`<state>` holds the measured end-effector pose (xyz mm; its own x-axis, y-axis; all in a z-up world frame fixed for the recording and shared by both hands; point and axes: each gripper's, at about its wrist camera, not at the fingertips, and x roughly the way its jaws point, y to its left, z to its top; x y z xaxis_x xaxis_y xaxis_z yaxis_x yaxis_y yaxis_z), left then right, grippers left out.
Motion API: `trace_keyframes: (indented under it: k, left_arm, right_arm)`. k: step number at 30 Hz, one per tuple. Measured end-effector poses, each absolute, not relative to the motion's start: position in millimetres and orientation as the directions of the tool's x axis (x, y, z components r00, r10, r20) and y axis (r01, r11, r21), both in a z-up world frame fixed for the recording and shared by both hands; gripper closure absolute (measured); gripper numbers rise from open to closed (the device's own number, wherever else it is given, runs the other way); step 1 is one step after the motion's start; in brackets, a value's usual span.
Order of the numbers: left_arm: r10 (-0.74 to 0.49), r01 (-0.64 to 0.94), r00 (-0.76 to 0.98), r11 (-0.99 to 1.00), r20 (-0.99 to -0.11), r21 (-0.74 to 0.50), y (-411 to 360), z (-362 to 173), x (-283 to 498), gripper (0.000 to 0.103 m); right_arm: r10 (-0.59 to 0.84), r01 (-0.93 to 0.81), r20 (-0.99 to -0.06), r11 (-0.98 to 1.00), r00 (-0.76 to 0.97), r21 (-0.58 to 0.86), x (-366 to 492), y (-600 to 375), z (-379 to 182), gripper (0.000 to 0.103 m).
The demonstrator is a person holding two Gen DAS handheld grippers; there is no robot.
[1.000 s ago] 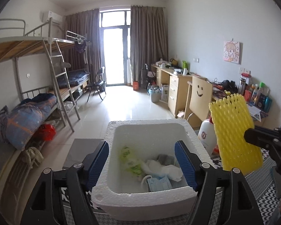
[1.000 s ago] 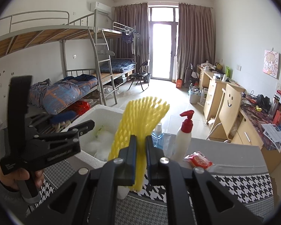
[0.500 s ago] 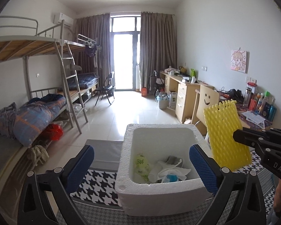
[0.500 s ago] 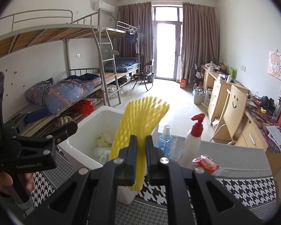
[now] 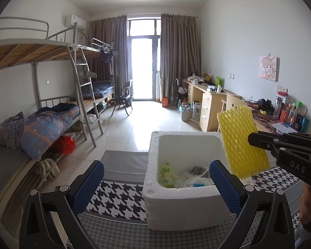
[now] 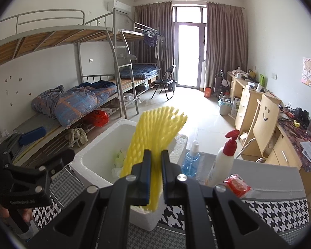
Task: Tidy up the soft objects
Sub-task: 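Open the right tool to drop the sleeve while the left tool releases the roll into the box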
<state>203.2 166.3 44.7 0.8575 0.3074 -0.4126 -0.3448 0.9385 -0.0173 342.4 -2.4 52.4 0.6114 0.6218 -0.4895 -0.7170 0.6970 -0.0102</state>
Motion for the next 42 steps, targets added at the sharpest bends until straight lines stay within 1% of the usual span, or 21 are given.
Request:
trace_keyframes:
  k: [22,35,37,38,39,41,42]
  left_arm:
    - [0.348,-0.394,0.845,0.919,-0.407,-0.031,181.4,33.3,173.8,0.001]
    - [0.349,-0.403,0.834,0.914,-0.427,-0.039,185.9,21.8,165.7,0.001]
    - [0.347,-0.4,0.835,0.916,-0.427,-0.039,185.5,20.9,164.5,0.001]
    - [0.347,-0.4,0.835,0.916,-0.427,-0.038,185.4,20.6,163.7,0.001]
    - [0.349,-0.402,0.835,0.915,-0.426,-0.039,185.3,20.6,163.3,0.001]
    - [0.352,-0.404,0.833,0.914,-0.427,-0.037,186.1,20.3,162.9,0.001]
    - [0.351,-0.404,0.832,0.914,-0.429,-0.036,186.5,20.1,163.2,0.001]
  right_arm:
    - [0.631,-0.742,-0.523,0.671,0.573,-0.004,357.8,15.8,42.4,0.091]
    - [0.605,-0.728,-0.544,0.685,0.581,-0.016,366.0,32.5,36.3,0.091]
    - [0.591,-0.721,-0.548,0.692,0.592,-0.031,366.8,35.9,34.4,0.084]
    - [0.586,-0.72,-0.554,0.693,0.591,-0.034,368.4,37.4,32.8,0.07]
    - [0.583,-0.719,-0.561,0.694,0.588,-0.033,370.2,38.7,30.7,0.054]
    - [0.585,-0.717,-0.56,0.697,0.587,-0.023,372.0,38.8,28.6,0.038]
    - [0.588,-0.714,-0.555,0.7,0.588,-0.016,372.7,37.2,28.3,0.037]
